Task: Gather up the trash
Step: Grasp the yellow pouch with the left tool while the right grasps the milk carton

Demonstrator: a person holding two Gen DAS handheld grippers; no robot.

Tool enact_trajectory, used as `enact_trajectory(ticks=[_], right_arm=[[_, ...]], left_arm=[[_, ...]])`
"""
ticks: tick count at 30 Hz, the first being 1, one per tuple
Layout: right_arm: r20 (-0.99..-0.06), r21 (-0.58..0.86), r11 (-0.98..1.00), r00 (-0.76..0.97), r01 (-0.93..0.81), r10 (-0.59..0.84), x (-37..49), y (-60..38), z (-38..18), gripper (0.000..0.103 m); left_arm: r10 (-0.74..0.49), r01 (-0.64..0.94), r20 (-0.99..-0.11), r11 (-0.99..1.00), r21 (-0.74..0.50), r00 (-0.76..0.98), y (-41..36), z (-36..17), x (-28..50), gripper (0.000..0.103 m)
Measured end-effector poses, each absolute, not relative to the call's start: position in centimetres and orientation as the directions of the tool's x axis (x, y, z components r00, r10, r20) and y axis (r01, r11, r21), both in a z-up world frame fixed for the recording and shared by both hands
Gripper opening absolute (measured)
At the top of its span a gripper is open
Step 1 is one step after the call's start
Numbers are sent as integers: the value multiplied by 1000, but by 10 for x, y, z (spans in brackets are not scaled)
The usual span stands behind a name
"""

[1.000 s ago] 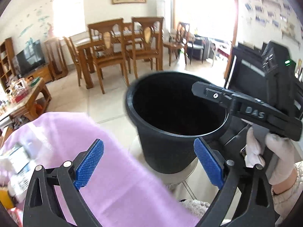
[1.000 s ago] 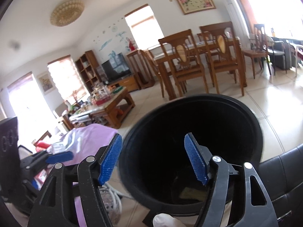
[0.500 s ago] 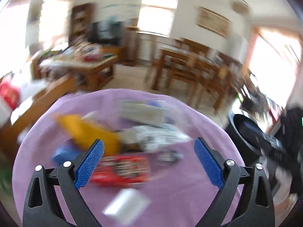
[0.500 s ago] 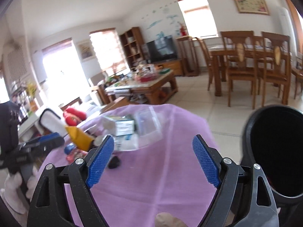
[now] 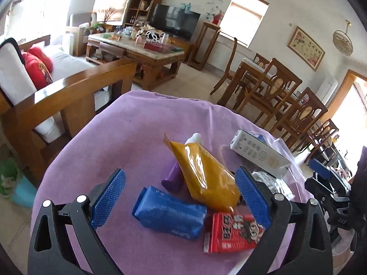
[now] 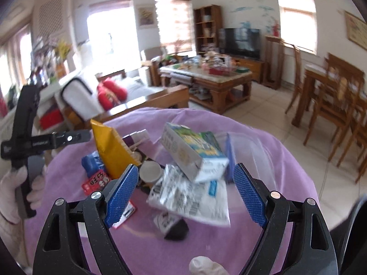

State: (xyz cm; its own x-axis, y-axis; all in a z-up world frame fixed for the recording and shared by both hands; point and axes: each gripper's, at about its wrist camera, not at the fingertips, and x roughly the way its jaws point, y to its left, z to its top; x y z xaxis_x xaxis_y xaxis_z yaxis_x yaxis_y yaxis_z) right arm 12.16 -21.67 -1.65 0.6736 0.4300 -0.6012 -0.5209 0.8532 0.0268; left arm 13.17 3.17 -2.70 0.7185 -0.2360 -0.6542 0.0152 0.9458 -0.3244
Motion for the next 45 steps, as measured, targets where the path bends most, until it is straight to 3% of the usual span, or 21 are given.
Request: enact_trajectory(ticks=[6, 8, 10, 12, 17, 19, 21, 30, 33, 37, 45], right_arm=[[-702, -74, 757, 573, -649, 423, 190, -181, -19, 84], [-732, -70, 750, 545, -657, 409, 210, -177, -24, 84], [-772, -27, 735, 481, -678, 415, 230, -170, -29, 84], [-808, -1, 721, 425, -693, 408, 244, -164, -38, 84], [-839, 32, 709, 366, -704, 402, 250, -151, -60, 84], [-842, 26, 710, 368, -703, 395, 249, -147, -65, 78], [-831, 7, 707, 389, -707, 398, 242, -145, -68, 61], [-772, 37, 750, 457, -660, 441, 211, -152, -58, 59], [-716, 69, 794, 524, -604, 461, 194, -165, -41, 59], [-590, 219, 804, 581, -554, 561, 156, -194, -17, 59], [-461, 364, 791, 643, -491, 611, 66, -244, -29, 59]], left_arm=[[-245, 10, -666, 942, -336, 704, 30, -33, 148, 92], [-250, 0, -670, 937, -350, 699, 29, -36, 151, 82], [-264, -5, -680, 930, -367, 683, 29, -41, 157, 64], [-290, 2, -687, 922, -387, 666, 29, -48, 160, 56], [-310, 28, -670, 917, -397, 675, 21, -48, 154, 45], [-319, 42, -663, 916, -398, 677, 19, -47, 152, 40], [-323, 54, -654, 917, -396, 684, 16, -43, 151, 37], [-342, 125, -571, 915, -384, 746, 8, -19, 128, 32], [-329, 133, -526, 917, -375, 784, 7, -3, 114, 32], [-332, 161, -491, 920, -358, 806, 4, 16, 96, 32], [-350, 241, -467, 930, -278, 812, -30, 33, 64, 32]])
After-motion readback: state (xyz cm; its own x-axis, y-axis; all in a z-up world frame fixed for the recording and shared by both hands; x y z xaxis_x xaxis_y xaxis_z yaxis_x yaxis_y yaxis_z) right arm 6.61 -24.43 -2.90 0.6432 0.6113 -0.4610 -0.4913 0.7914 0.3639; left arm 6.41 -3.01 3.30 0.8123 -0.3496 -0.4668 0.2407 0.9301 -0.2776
